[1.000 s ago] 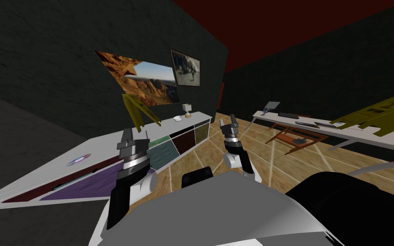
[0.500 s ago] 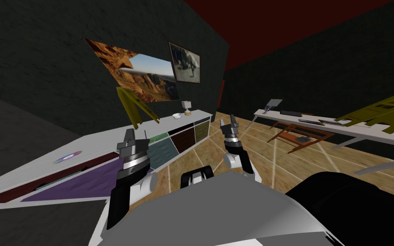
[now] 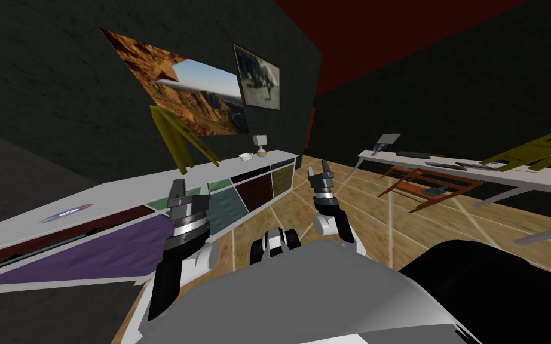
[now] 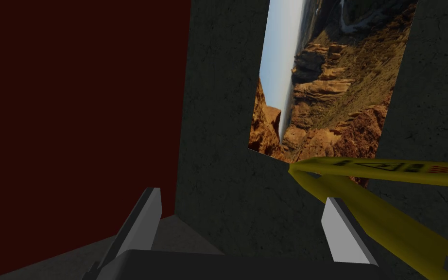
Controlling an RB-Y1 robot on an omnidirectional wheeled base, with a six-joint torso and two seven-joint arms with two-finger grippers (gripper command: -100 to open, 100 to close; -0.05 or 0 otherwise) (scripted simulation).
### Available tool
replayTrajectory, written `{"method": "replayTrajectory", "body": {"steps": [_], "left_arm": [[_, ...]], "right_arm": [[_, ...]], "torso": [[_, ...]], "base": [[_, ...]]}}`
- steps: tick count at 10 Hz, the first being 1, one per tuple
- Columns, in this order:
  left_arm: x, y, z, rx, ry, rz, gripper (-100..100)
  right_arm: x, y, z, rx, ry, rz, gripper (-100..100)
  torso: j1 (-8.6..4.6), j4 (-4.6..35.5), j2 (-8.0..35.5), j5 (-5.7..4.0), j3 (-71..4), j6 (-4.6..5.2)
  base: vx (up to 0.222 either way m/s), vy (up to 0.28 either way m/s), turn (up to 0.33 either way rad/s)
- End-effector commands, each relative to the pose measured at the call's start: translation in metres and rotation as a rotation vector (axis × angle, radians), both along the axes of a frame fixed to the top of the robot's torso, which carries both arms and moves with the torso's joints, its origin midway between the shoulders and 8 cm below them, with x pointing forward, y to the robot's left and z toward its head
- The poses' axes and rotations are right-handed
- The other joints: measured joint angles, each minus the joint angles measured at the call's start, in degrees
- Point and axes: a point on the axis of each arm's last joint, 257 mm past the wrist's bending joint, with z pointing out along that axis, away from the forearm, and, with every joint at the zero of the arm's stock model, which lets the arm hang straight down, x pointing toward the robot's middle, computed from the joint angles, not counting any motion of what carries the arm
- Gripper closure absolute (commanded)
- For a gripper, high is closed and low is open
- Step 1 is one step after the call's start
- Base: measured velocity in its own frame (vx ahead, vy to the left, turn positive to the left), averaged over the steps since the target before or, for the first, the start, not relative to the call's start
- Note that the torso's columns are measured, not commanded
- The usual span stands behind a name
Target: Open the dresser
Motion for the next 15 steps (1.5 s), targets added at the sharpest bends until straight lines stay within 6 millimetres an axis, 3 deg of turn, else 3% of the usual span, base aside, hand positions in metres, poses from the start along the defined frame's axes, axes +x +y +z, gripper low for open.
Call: {"method": "replayTrajectory", "body": {"steps": [1, 15], "left_arm": [[0.005, -0.004, -0.01, 0.041, 0.013, -0.026, -100], [0.025, 0.02, -0.095, 0.028, 0.05, -0.073, -100]], "right_arm": [[0.0, 0.0, 0.0, 0.0, 0.0, 0.0, 0], [0.0, 0.0, 0.0, 0.0, 0.0, 0.0, 0]], "torso": [[-0.01, 0.16, 0.12, -0.01, -0.27, 0.0], [0.12, 0.24, 0.19, 0.04, -0.31, -0.01]], "base": [[0.058, -0.038, 0.027], [0.105, -0.075, 0.037]]}}
